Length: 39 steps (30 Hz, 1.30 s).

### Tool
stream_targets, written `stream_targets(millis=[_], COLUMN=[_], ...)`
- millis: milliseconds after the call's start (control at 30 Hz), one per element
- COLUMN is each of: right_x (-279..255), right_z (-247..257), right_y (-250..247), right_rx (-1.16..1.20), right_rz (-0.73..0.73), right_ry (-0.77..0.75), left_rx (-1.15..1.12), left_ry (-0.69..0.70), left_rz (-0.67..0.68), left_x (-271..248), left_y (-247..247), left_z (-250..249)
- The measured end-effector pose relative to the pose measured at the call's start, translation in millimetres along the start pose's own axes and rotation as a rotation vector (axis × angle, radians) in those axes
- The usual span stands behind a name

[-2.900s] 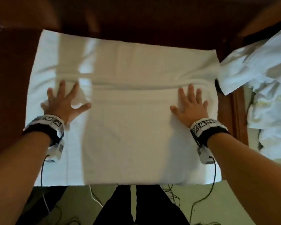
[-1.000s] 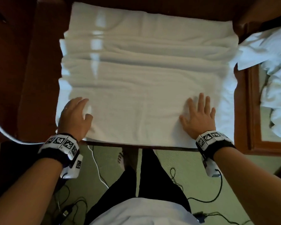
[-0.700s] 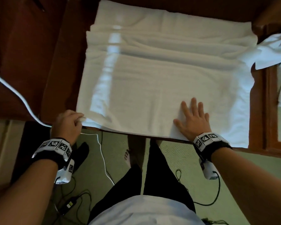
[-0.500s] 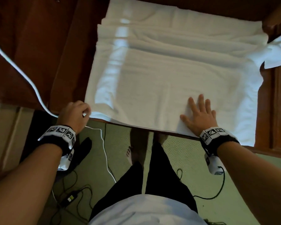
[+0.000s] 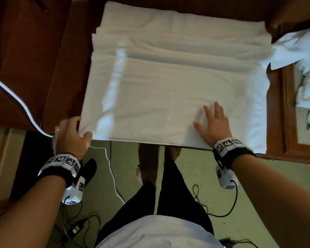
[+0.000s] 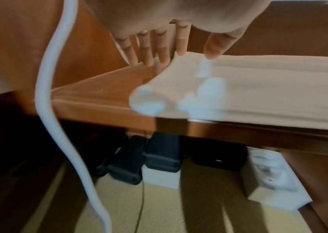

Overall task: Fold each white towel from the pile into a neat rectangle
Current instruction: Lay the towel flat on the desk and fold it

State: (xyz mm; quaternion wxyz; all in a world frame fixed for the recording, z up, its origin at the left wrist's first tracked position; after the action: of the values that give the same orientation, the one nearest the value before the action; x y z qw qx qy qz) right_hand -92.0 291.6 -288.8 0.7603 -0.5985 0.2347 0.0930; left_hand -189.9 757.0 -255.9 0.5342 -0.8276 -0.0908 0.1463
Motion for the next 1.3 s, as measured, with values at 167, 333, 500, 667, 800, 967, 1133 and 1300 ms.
stream_targets(millis=[167, 333, 500, 667, 800, 967, 1133, 1300], right_x=[-16.1, -16.2, -34.6, -35.4, -36.7, -14.2, -19.8, -21.5], right_z=[-72.9, -112.1, -195.6, -216.7, -181.7, -17.3, 60.5, -45.4], right_y=[10.9, -8.6, -30.4, -24.7, -71.0, -114.8, -57.4, -30.7], right_rx=[-0.073, 0.197, 0.286, 0.389, 0.574, 0.64, 0.413, 0.074], right_rz=[0.09, -0.052, -0.3, -0.202, -0.411, -0.457, -0.093, -0.24], right_ry=[0.191, 0.212, 0.671, 0.783, 0.748, 0.088, -0.281, 0.08], left_rx=[0.173, 0.346, 0.32, 0.322, 0.301, 0.306, 0.264, 0.282], left_ry=[0.336, 0.289, 0.412, 0.385, 0.414, 0.438, 0.418, 0.419], left_rz=[0.278, 0.456, 0.365, 0.333, 0.303, 0.28, 0.278, 0.265], left_x=[23.8, 33.6, 29.5, 24.0, 20.9, 20.1, 22.8, 24.3], left_y=[58.5, 117.4, 129.8, 143.7, 140.9, 139.1, 140.6, 141.9], left_z=[-93.1, -102.8, -133.8, -134.6, -138.9, -146.3, -144.0, -143.0])
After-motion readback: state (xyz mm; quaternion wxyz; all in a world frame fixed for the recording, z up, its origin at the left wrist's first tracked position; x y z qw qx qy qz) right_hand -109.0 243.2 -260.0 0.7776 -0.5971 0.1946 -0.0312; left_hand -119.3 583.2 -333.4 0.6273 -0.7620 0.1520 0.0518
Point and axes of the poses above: each hand's wrist, its own x-axis towards the middle knuckle, its own y-axis out of the palm, z = x × y, the point moved 8 cm from there along x, towards the middle knuckle, and after that the axes turned 11 degrees about y, right-handed, at the moved point
